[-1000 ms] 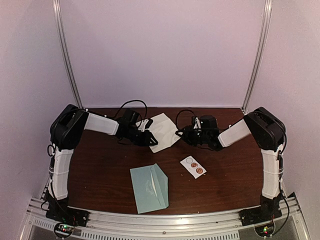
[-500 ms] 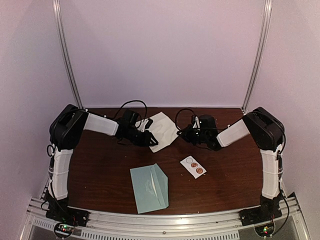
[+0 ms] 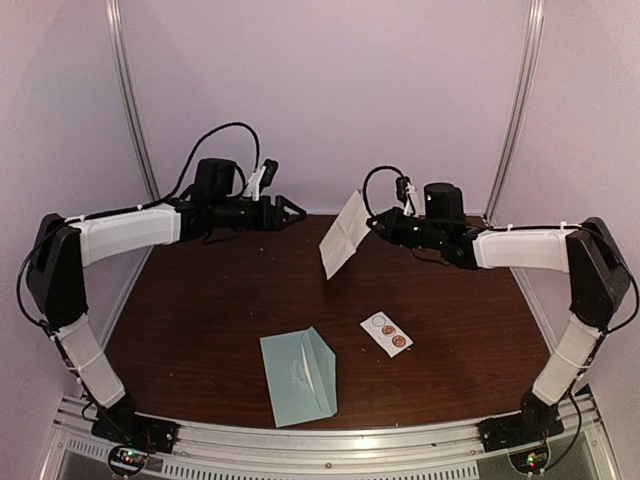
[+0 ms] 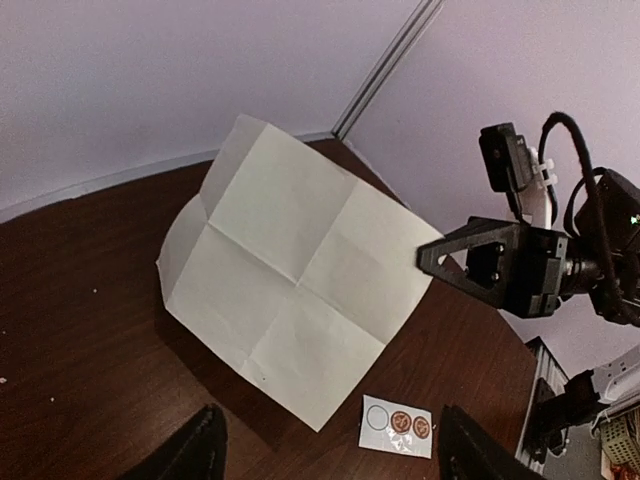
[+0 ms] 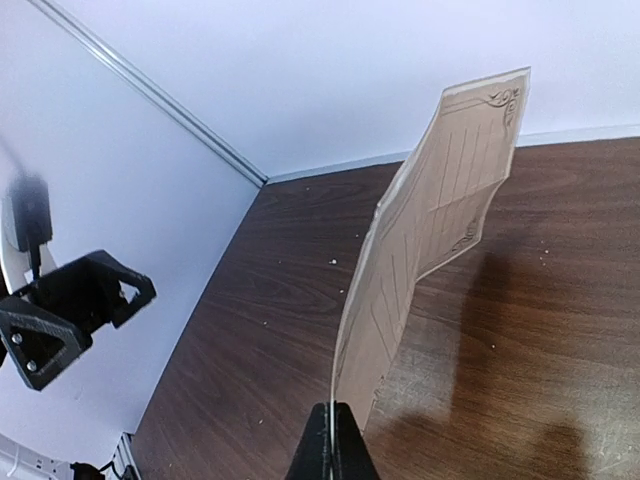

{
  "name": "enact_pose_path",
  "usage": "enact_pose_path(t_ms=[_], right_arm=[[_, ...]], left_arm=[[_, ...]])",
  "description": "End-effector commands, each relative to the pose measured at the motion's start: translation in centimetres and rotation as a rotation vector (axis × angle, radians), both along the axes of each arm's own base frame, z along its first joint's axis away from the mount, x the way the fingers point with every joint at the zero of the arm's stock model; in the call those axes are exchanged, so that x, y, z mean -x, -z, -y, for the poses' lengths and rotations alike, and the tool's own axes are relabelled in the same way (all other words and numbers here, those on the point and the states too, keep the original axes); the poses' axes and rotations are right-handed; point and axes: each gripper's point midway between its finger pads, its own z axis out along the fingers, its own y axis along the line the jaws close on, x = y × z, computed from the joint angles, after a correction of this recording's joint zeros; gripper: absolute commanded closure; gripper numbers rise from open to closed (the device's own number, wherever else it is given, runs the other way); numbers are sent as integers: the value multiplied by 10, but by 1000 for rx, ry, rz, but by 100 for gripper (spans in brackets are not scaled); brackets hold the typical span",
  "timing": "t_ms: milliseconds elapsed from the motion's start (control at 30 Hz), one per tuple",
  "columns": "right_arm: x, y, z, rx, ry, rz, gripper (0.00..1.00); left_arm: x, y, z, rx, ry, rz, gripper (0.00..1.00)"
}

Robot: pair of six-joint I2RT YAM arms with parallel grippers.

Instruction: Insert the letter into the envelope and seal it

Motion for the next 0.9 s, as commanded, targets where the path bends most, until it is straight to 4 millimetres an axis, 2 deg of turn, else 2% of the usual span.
enact_pose_path(t_ms=[0,67,167,300,400,533,667,867], right_arm=[[33,-21,11,201,-126,35,100],[54,-42,10,197,-206,64,100],[95,-82,2,116,-358,132,100],[145,-118,-9,15,-540,189,100],[175,-132,-17,-13,-639,213,100],[201,-143,-25,-35,-720,234,100],[225,-155,-36,-95,-824,261,100],[236,-162,-44,-126,-875,302,100]], left_arm=[[10,-51,-11,23,19,121,25],[24,-68,-9,49,75,143,24],[46,-77,-9,82,153,173,22],[66,-72,-12,98,217,206,21],[76,-68,-8,114,283,193,21],[91,-77,-1,167,369,193,20],[100,-74,7,165,405,206,20],[108,-68,15,167,458,193,20]])
